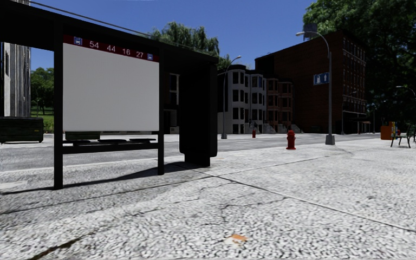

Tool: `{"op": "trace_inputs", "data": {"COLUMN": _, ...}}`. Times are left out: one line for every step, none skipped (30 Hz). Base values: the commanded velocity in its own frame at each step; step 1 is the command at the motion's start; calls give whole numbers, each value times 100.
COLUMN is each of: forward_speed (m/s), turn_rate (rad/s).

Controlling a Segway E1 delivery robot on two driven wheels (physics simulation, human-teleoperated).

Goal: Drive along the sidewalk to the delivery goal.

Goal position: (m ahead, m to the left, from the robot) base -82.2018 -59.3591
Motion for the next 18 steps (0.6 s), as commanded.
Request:
{"op": "trace_inputs", "data": {"forward_speed": 0, "turn_rate": 42}}
{"op": "trace_inputs", "data": {"forward_speed": 0, "turn_rate": 42}}
{"op": "trace_inputs", "data": {"forward_speed": 0, "turn_rate": 42}}
{"op": "trace_inputs", "data": {"forward_speed": 0, "turn_rate": 42}}
{"op": "trace_inputs", "data": {"forward_speed": 0, "turn_rate": 42}}
{"op": "trace_inputs", "data": {"forward_speed": 0, "turn_rate": 42}}
{"op": "trace_inputs", "data": {"forward_speed": 0, "turn_rate": 42}}
{"op": "trace_inputs", "data": {"forward_speed": 0, "turn_rate": 42}}
{"op": "trace_inputs", "data": {"forward_speed": 0, "turn_rate": 42}}
{"op": "trace_inputs", "data": {"forward_speed": 0, "turn_rate": 42}}
{"op": "trace_inputs", "data": {"forward_speed": 0, "turn_rate": 42}}
{"op": "trace_inputs", "data": {"forward_speed": 0, "turn_rate": 42}}
{"op": "trace_inputs", "data": {"forward_speed": 0, "turn_rate": 42}}
{"op": "trace_inputs", "data": {"forward_speed": 0, "turn_rate": 43}}
{"op": "trace_inputs", "data": {"forward_speed": 0, "turn_rate": 43}}
{"op": "trace_inputs", "data": {"forward_speed": 0, "turn_rate": 43}}
{"op": "trace_inputs", "data": {"forward_speed": 0, "turn_rate": 43}}
{"op": "trace_inputs", "data": {"forward_speed": 0, "turn_rate": 43}}
